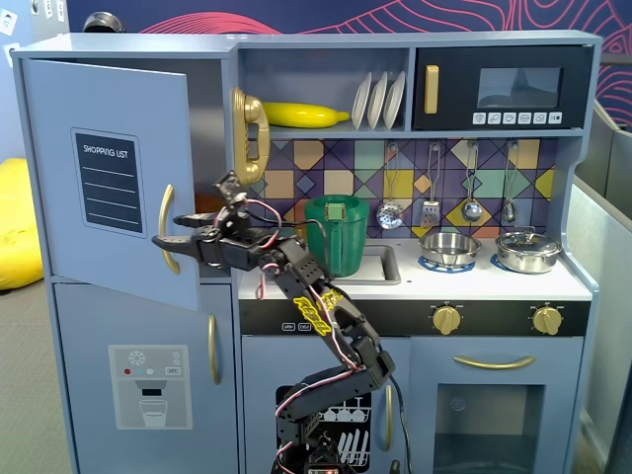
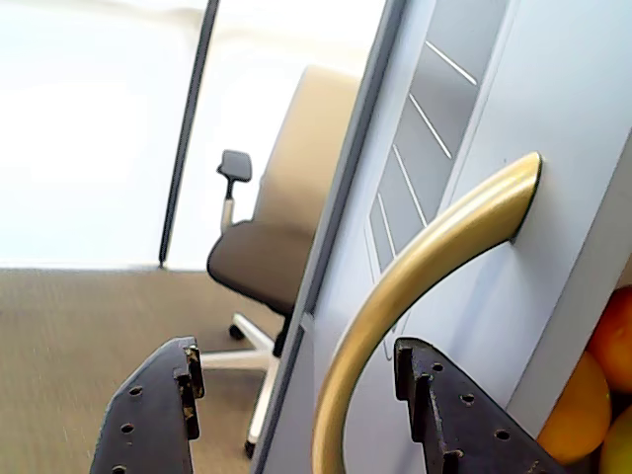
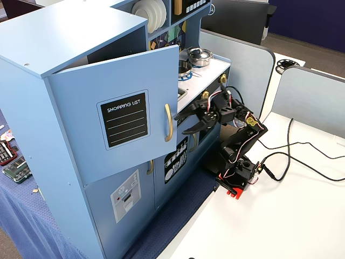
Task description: Open the left cabinet door
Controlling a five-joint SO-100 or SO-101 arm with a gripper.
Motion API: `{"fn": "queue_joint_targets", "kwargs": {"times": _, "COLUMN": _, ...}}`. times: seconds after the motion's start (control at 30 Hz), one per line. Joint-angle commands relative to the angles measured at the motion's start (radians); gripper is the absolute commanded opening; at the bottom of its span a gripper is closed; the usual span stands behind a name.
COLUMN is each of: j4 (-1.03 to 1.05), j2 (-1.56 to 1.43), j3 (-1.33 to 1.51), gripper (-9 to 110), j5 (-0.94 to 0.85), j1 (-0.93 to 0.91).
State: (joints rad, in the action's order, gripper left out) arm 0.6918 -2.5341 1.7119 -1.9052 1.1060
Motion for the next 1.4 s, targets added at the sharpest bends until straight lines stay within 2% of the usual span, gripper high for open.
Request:
{"fn": "queue_joint_targets", "kwargs": {"times": 0.0, "j4": 0.031, "j2": -0.061, "j3": -0.028, "gripper": 17, "j5": 0.029, "j1": -0.098}}
{"fn": "queue_joint_targets", "kwargs": {"times": 0.37, "j4": 0.054, "j2": -0.048, "j3": -0.132, "gripper": 15, "j5": 0.095, "j1": -0.344}}
{"fn": "queue_joint_targets", "kwargs": {"times": 0.63, "j4": -0.038, "j2": 0.044, "j3": -0.115, "gripper": 14, "j5": 0.098, "j1": -0.446}}
{"fn": "queue_joint_targets", "kwargs": {"times": 0.9, "j4": -0.15, "j2": 0.106, "j3": -0.037, "gripper": 15, "j5": 0.003, "j1": -0.212}}
{"fn": "queue_joint_targets", "kwargs": {"times": 1.27, "j4": -0.216, "j2": 0.112, "j3": -0.011, "gripper": 17, "j5": -0.006, "j1": 0.166}}
{"fn": "queue_joint_targets", "kwargs": {"times": 1.37, "j4": -0.227, "j2": 0.117, "j3": -0.005, "gripper": 17, "j5": -0.012, "j1": 0.198}}
